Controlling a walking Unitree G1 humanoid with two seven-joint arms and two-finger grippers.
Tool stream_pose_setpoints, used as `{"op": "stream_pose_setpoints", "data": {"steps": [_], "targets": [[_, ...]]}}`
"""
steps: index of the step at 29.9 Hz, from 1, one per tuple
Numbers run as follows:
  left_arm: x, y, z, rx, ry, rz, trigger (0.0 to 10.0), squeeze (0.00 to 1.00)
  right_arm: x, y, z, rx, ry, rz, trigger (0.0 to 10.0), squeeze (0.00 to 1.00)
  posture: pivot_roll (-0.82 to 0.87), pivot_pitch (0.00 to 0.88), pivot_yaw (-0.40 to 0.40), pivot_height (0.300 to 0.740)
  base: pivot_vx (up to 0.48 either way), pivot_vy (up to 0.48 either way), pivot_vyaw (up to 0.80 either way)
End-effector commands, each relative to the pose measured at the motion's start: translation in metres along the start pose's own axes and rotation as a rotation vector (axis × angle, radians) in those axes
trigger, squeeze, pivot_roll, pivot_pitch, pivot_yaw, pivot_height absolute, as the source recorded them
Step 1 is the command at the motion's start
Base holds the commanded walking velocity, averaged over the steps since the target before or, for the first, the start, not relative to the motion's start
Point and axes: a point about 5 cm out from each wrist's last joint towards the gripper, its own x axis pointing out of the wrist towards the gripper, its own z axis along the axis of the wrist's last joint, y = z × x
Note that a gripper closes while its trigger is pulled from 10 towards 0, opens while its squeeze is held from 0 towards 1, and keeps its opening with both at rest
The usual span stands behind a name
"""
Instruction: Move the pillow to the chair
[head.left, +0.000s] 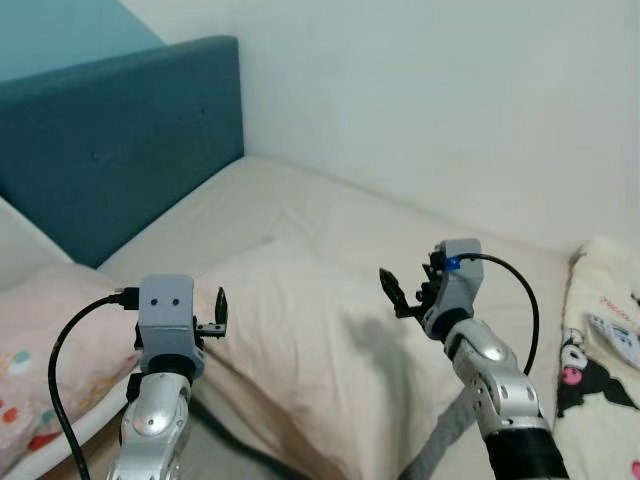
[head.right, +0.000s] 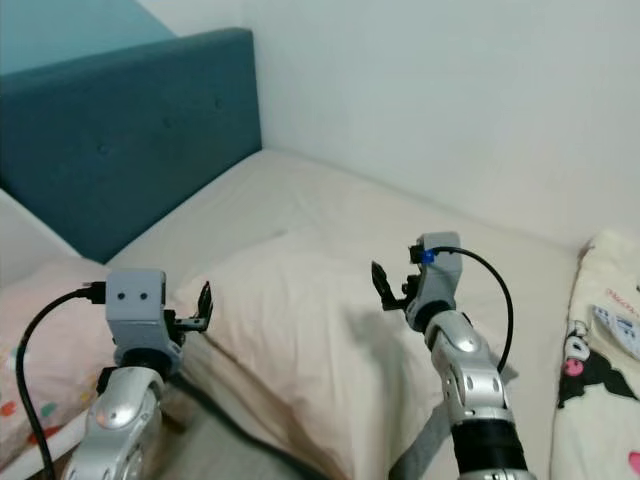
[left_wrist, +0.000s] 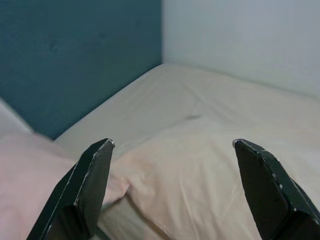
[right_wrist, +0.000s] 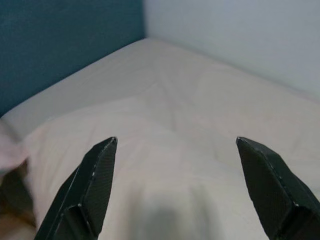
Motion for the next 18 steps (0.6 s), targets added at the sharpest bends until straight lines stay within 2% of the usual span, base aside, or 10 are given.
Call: {"op": "stream_pose_setpoints", "data": {"steps": [1, 2, 4, 5, 7, 11, 13, 15, 18], "targets": [[0.001, 0.007, 0.000, -0.026, 0.009, 0.036, 10.0, 0.00, -0.001, -0.011, 0.000, 0.015, 0.013, -0.027, 10.0, 0.00, -0.04, 0.000, -0.112, 0.740, 0.000, 0.000, 0.00], [0.001, 0.007, 0.000, -0.026, 0.009, 0.036, 10.0, 0.00, -0.001, -0.011, 0.000, 0.015, 0.013, -0.027, 10.0, 0.00, -0.04, 0.000, -0.112, 0.740, 0.000, 0.000, 0.00], [0.005, 0.019, 0.001, -0.017, -0.002, 0.074, 10.0, 0.00, 0.001, -0.017, -0.001, 0.041, 0.040, -0.048, 10.0, 0.00, -0.04, 0.000, -0.114, 0.735, 0.000, 0.000, 0.00], [0.005, 0.019, 0.001, -0.017, -0.002, 0.074, 10.0, 0.00, 0.001, -0.017, -0.001, 0.041, 0.040, -0.048, 10.0, 0.00, -0.04, 0.000, -0.114, 0.735, 0.000, 0.000, 0.00], [0.009, 0.032, -0.001, 0.006, -0.003, 0.112, 10.0, 0.00, 0.004, -0.026, -0.002, 0.076, 0.052, -0.076, 10.0, 0.00, -0.04, 0.000, -0.116, 0.725, 0.000, 0.000, 0.00], [0.012, 0.044, -0.001, 0.033, -0.005, 0.142, 10.0, 0.00, 0.005, -0.036, -0.005, 0.131, 0.071, -0.111, 10.0, 0.00, -0.05, 0.000, -0.119, 0.710, 0.000, 0.000, 0.00], [0.013, 0.047, 0.001, 0.037, -0.011, 0.147, 10.0, 0.00, 0.005, -0.039, -0.007, 0.152, 0.081, -0.119, 10.0, 0.00, -0.05, 0.000, -0.118, 0.705, 0.000, 0.000, 0.00], [0.014, 0.049, 0.006, 0.074, -0.036, 0.142, 10.0, 0.00, 0.004, -0.042, -0.013, 0.214, 0.113, -0.116, 10.0, 0.00, -0.05, 0.000, -0.118, 0.690, 0.000, 0.000, 0.00], [0.014, 0.049, 0.007, 0.090, -0.042, 0.139, 10.0, 0.00, 0.004, -0.042, -0.015, 0.225, 0.120, -0.112, 10.0, 0.00, -0.05, 0.000, -0.118, 0.685, 0.000, 0.000, 0.00]]}}
